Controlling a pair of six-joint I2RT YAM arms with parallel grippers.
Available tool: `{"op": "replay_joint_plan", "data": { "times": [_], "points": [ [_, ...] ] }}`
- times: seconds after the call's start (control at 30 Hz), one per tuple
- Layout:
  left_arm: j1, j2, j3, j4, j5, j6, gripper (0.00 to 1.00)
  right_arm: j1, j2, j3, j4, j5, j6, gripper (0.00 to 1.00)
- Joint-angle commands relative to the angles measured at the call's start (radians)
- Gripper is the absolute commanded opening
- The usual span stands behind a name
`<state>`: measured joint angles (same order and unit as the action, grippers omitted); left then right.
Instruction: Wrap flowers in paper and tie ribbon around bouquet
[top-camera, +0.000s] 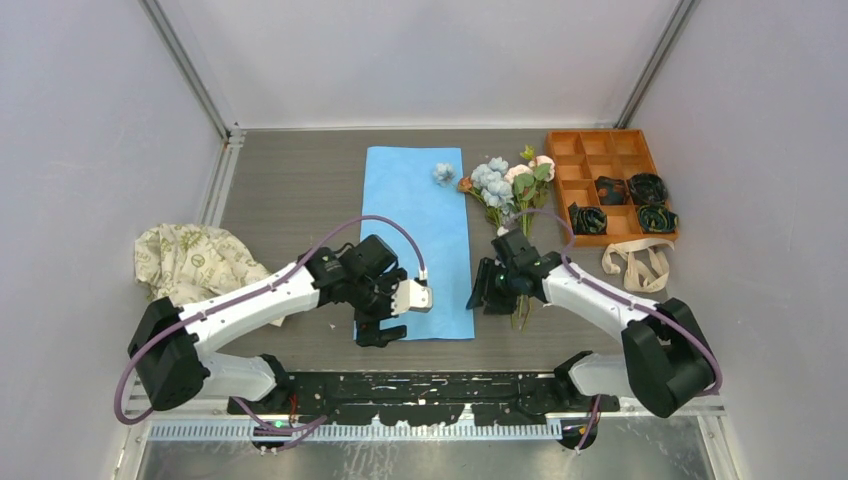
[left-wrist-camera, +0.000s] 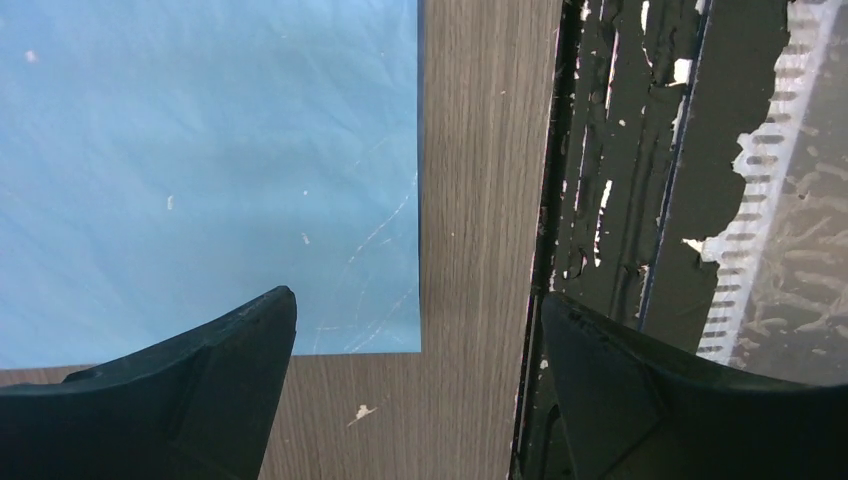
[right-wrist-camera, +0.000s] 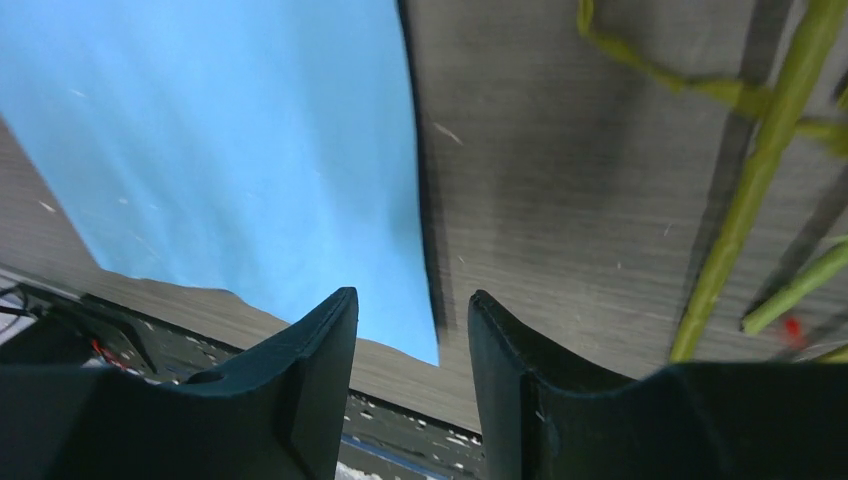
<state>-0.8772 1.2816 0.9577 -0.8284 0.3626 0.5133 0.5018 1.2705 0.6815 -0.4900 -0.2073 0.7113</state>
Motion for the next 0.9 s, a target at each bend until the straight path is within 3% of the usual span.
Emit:
{"op": "replay_joint_plan", "data": {
  "times": [0.0, 0.23, 0.3, 0.57, 0.77, 0.87],
  "points": [
    [-0.021, 0.036, 0.018, 0.008, -0.033, 0.033, 0.93, 0.028, 0.013, -0.066, 0.084, -0.069, 0.093, 0.5],
    [-0.022, 0.049, -0.065, 0.109, -0.033, 0.078, 0.94, 0.03, 0.055, -0.154, 0.225, -0.136, 0.146, 0.44],
    [-0.022, 0.04, -0.086, 0.134, -0.037, 0.081, 0.94, 0.03, 0.067, -0.158, 0.251, -0.16, 0.154, 0.38],
    [-0.022, 0.007, -0.127, 0.172, -0.052, 0.086, 0.95, 0.03, 0.021, -0.126, 0.209, -0.148, 0.146, 0.23],
    [-0.022, 0.021, -0.127, 0.189, -0.065, 0.081, 0.95, 0.046, 0.013, -0.112, 0.228, -0.161, 0.158, 0.03],
    [-0.022, 0.028, -0.112, 0.19, -0.078, 0.071, 0.97, 0.056, 0.014, -0.086, 0.23, -0.178, 0.164, 0.01]
  ]
}}
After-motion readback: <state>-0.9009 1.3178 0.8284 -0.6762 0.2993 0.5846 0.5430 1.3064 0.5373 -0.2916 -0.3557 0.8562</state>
